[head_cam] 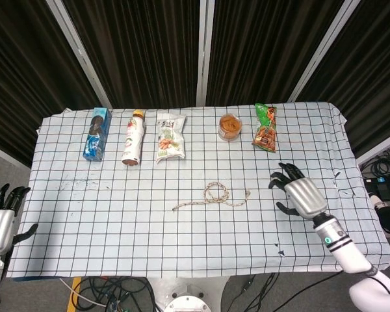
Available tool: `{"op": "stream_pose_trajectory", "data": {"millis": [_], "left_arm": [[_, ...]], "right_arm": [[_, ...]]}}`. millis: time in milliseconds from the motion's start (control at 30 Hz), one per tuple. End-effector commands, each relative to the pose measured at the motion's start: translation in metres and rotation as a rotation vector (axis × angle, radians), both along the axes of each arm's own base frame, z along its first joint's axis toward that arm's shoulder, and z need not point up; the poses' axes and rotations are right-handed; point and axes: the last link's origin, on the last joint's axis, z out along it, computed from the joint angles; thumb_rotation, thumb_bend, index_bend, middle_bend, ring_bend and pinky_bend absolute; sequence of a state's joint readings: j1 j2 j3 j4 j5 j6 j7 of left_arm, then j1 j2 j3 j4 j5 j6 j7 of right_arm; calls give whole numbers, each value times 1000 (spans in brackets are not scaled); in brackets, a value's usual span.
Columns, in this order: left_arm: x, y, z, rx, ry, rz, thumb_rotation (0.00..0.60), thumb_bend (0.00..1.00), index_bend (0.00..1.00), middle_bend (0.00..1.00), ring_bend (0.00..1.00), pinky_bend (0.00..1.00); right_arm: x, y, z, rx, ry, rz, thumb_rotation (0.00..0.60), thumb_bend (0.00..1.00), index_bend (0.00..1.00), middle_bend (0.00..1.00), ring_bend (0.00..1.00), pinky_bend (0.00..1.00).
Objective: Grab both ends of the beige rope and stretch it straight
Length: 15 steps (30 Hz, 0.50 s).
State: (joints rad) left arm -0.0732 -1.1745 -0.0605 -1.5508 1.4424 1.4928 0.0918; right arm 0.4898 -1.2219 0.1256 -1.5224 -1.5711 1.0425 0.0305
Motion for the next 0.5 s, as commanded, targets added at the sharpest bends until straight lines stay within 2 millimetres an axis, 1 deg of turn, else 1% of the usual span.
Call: {"op": "stream_pose_trajectory", "data": {"millis": [33,100,267,500], "left_arm": [[-2,0,0,0,-1,7,600,157,162,145,0,0],[-3,1,0,-2,-1,12,600,158,162,145,0,0],[-6,2,-1,-11,-6,17,600,159,162,145,0,0],[-9,4,-5,-22,-16,19,600,159,162,145,0,0]], "right_arm": [[8,-11,-34,46,50,36,600,232,417,217,0,25],[9,-10,-46,62,62,46,600,233,423,215,0,3],[10,-10,-72,88,86,57,600,261,436,212,0,0],[12,-12,-94,92,128,78,600,322,439,210,0,0]]}}
